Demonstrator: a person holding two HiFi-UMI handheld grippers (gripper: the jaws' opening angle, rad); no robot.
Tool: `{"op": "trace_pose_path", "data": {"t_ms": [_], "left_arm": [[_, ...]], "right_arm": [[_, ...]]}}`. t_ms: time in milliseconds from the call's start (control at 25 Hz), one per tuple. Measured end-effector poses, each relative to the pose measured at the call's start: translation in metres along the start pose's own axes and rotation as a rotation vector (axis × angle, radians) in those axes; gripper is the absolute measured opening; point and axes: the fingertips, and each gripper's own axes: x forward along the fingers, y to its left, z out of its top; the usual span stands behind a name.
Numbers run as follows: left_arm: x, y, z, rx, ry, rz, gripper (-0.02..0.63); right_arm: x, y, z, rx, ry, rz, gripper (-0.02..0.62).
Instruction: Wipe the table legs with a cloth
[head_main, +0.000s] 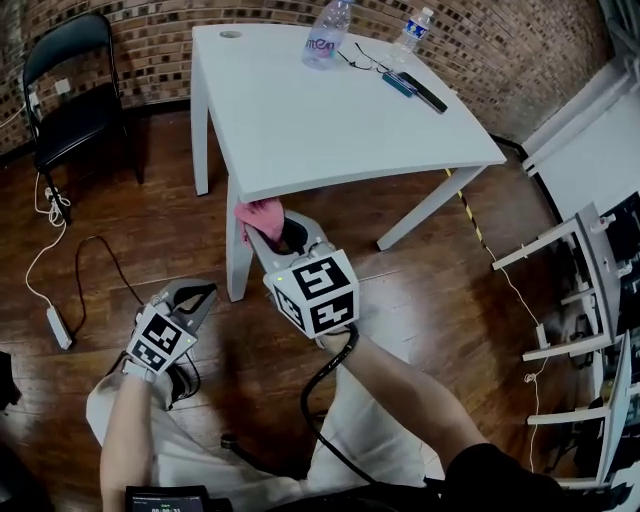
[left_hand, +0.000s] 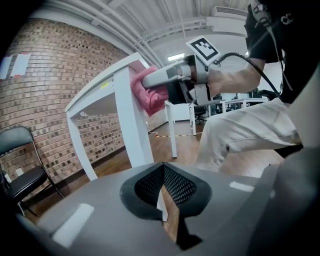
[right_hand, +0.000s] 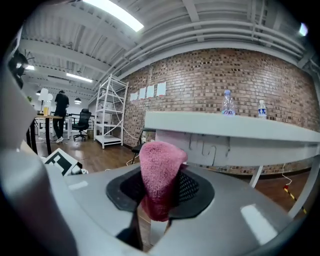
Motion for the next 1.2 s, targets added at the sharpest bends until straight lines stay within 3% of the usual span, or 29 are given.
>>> {"op": "trace_pose_path", "data": {"t_ms": [280,640,1000,1200], "left_arm": [[0.013,0.001,0.022,-0.061,-0.043,0.094,0.002],[0.005,0.012,0.030,-0.093,-0.036,0.252,0.002],[0.013,0.033,0.015,-0.124,0.077,0.366,0.002],[0.003,0.028,-0.014,-0.214,0.177,0.447,0.002]], "right_arm": [[0.030,0.009,-0.095,0.050,0.171,0.084,0.107],[0.068,0.027,-0.203,0.086,0.351,0.201,0.107],[0.105,0.030,-0.326,0.135,0.544,0.280,0.107],[0.125,0.039,-0.397,0.141,0.638,0.315,0.107]]}}
